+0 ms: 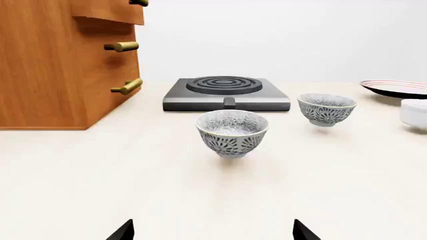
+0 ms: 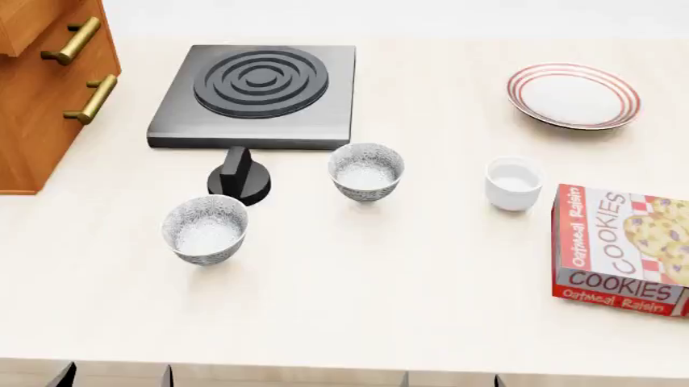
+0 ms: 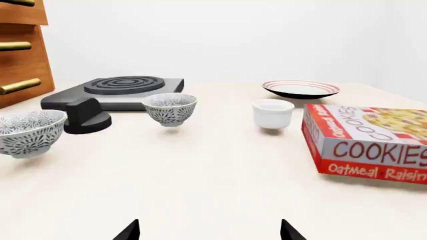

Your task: Pick the akita bowl next to the ramekin and place it on the plate.

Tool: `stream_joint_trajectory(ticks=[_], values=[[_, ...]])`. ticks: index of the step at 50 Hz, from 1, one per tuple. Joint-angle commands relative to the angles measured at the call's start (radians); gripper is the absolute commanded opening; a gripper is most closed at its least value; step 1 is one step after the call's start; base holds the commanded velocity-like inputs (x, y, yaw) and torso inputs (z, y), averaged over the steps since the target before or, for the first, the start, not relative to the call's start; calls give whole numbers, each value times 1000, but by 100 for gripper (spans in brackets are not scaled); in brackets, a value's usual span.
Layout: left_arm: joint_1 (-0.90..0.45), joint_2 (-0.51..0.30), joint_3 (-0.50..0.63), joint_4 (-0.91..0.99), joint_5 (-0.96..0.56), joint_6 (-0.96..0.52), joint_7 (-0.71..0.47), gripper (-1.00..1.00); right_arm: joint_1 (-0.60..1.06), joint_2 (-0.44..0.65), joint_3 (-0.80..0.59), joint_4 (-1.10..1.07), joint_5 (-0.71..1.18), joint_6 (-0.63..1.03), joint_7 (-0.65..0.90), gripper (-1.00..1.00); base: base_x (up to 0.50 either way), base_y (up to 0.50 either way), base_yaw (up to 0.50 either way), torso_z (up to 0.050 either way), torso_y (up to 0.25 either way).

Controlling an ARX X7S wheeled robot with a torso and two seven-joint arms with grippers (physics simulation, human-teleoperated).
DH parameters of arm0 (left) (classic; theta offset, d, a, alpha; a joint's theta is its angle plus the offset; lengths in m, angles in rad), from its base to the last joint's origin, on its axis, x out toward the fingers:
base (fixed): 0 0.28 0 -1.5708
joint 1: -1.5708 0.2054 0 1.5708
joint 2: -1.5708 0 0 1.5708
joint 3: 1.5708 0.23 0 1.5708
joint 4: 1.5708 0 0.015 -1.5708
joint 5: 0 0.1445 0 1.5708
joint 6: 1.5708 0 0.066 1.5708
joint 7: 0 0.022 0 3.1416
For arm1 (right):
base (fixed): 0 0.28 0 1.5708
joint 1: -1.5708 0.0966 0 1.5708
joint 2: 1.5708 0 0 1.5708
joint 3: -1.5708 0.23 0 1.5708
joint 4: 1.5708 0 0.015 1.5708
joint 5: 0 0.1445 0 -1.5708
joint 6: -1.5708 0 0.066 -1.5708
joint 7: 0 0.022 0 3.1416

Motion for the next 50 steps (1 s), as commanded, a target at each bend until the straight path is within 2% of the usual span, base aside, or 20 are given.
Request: stream_joint_trajectory(ticks=[1,14,15,16,17,18,19,22,35,50], values=[[13,-24,33,9,-9,32,6,100,3,15,-20,7,11,-8,25,100,0,0,0,0,0],[11,-54,74,4,-8,32,-52,100,14,52,-79,19,6,5,80,100,0,0,0,0,0],[-211,-2,150,-819,49,784,-191,100,247,0,-883,1107,-165,-30,1135,100,0,0,0,0,0],[12,-15,27,1,23,41,-6,100,10,10,-30,15,-42,4,34,100,0,0,0,0,0],[-19,-19,30,-85,42,51,-38,100,28,26,-56,39,-105,2,67,100,0,0,0,0,0],[-29,-14,4,-17,-76,-99,-1,100,35,27,-45,28,-94,-6,83,100,0,0,0,0,0],[-22,-22,18,-12,-55,-78,-15,100,34,32,-51,20,-122,5,105,100,0,0,0,0,0],[-35,-29,17,10,-73,-138,-43,100,26,43,-62,-17,-157,21,141,100,0,0,0,0,0],[-59,-79,29,323,-105,-351,-114,100,34,67,-60,-293,-130,217,134,100,0,0,0,0,0],[-210,-148,9,638,-203,-754,-125,100,183,102,-55,-558,-104,570,58,100,0,0,0,0,0]])
